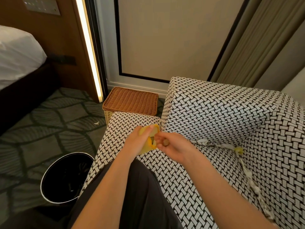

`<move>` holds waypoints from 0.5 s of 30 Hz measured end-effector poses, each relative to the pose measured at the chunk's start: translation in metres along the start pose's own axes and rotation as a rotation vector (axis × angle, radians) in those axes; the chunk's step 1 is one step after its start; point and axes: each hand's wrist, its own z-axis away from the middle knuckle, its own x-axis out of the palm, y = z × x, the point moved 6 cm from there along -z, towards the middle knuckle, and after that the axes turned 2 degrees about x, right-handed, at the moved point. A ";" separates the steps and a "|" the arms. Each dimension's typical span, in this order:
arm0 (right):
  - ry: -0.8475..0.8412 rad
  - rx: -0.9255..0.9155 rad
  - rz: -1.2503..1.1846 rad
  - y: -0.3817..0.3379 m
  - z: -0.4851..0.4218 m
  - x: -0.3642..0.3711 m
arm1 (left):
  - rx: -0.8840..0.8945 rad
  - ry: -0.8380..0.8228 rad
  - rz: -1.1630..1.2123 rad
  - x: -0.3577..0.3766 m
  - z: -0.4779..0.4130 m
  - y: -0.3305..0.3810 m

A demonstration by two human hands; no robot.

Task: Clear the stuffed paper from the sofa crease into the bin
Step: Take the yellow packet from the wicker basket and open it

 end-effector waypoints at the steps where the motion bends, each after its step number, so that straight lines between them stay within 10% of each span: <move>1: -0.013 -0.004 -0.029 0.000 -0.005 0.004 | -0.019 0.040 0.007 -0.002 -0.002 -0.002; 15: -0.086 -0.001 0.145 -0.033 -0.011 0.009 | -0.183 0.149 0.193 -0.009 -0.021 -0.018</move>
